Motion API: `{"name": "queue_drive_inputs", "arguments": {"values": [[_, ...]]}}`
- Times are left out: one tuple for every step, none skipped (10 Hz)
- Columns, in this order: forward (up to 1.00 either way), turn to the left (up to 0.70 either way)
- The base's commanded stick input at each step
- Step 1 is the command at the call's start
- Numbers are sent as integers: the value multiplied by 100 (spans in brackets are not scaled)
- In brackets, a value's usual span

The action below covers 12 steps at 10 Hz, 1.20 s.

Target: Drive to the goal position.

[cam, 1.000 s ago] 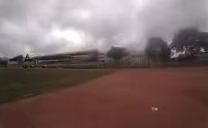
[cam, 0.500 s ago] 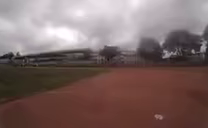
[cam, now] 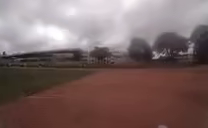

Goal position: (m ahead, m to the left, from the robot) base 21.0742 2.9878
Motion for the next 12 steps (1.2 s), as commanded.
{"name": "queue_drive_inputs", "arguments": {"values": [[70,0],[70,0],[70,0],[70,0],[70,0],[70,0],[70,0],[70,0],[70,0],[70,0],[70,0],[70,0]]}}
